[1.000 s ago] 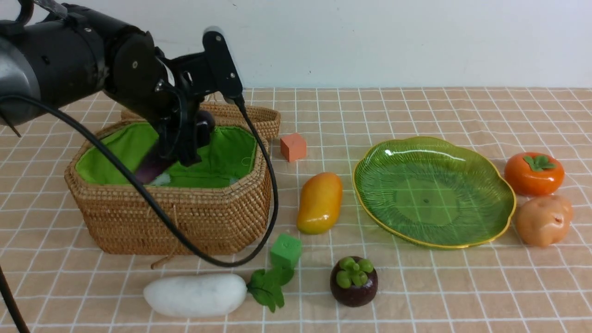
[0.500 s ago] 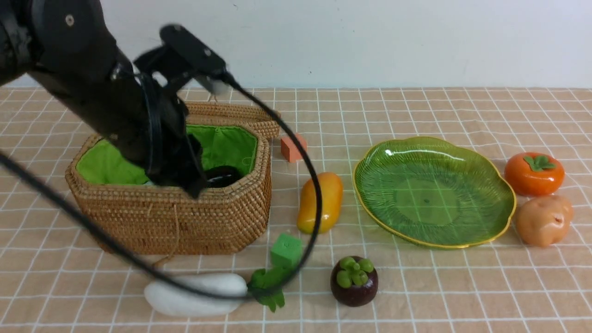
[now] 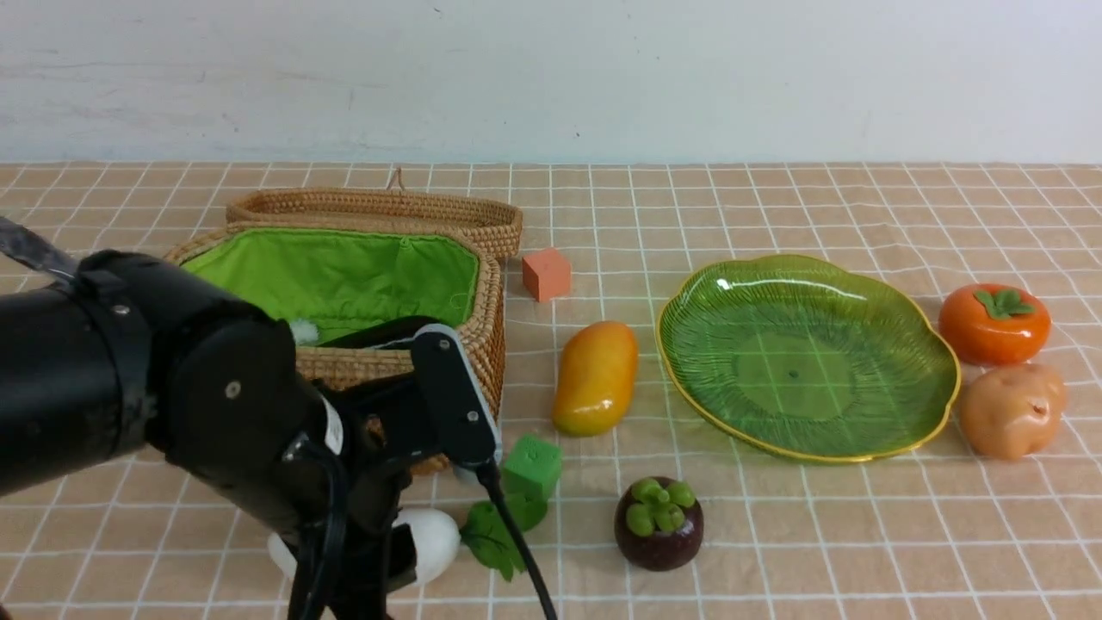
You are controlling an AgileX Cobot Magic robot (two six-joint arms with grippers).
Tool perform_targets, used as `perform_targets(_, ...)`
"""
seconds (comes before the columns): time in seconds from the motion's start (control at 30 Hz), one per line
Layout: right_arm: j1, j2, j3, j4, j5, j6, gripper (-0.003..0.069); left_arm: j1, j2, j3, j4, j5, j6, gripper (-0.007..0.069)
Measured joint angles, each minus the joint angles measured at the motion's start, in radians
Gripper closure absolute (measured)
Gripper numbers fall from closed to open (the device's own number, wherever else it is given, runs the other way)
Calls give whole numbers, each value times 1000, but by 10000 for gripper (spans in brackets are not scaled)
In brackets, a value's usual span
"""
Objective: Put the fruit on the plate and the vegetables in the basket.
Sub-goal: Take a daikon with your left arm and place it on the basket on the left.
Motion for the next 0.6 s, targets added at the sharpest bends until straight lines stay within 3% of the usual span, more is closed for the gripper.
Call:
perform_targets(0.13, 0, 0, 0, 2, 0, 0, 444, 0, 73, 0, 35, -70, 0, 25)
perform_targets(0.23, 0, 0, 0, 3, 2, 0, 444, 0, 133, 0, 95, -115, 0, -31)
perform_targets(0.37, 0, 0, 0, 5, 7, 0, 444, 0, 195, 0, 144, -148, 0, -11)
perform_targets(0.53, 0, 0, 0, 29, 10, 0, 445, 0, 248, 0, 149, -147, -7, 127)
perform_targets(0.6, 0, 0, 0, 30, 16, 0, 445, 0, 248, -1, 138, -138, -49, 127)
